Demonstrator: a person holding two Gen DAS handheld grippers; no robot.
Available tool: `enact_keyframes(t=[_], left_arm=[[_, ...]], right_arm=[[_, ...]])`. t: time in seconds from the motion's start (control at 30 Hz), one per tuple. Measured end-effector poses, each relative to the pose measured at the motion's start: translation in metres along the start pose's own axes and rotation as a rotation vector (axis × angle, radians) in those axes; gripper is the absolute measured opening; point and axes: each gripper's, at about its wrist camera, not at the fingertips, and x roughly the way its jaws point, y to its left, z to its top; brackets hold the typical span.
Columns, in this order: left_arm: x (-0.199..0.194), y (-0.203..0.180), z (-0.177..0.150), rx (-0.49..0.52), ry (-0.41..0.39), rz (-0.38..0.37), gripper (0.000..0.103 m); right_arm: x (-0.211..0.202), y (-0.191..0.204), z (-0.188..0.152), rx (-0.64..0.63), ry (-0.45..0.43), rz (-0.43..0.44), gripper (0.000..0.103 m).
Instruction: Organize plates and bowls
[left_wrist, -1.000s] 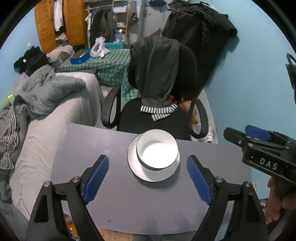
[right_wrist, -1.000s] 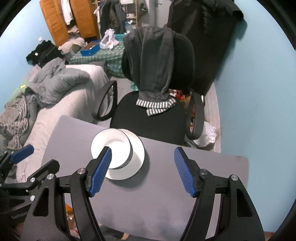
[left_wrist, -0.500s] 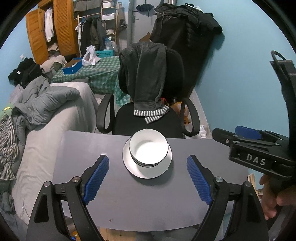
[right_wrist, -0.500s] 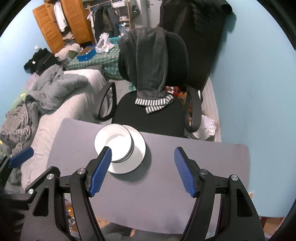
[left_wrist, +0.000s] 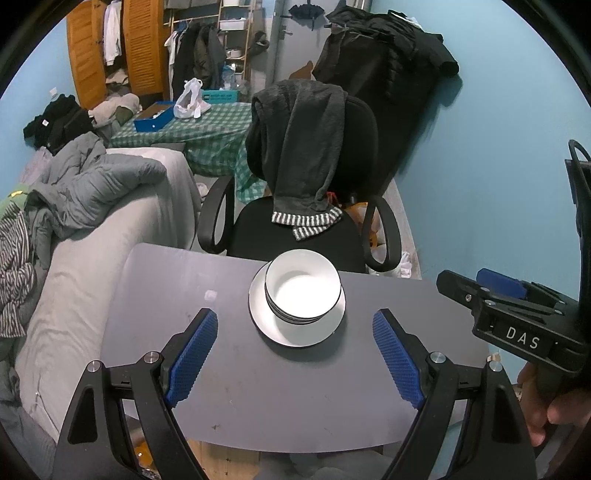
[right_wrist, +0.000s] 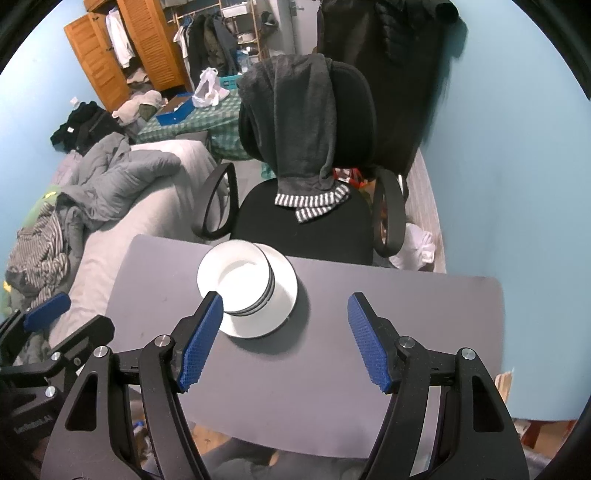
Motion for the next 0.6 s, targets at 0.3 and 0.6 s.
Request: enact_keyframes(t=[0.3, 0.6], left_arm=[[-0.0002, 0.0021, -0.0003, -0.019, 0.016, -0.013, 0.087], [0.0007, 0.0041, 0.003, -0.029, 0.034, -0.027, 0.087]], right_arm=[[-0.0032, 0.0033, -0.0064, -0.003, 0.006, 0.008, 0.069], [-0.0032, 0.0012, -0.0044, 0.0, 0.007, 0.008, 0.069]])
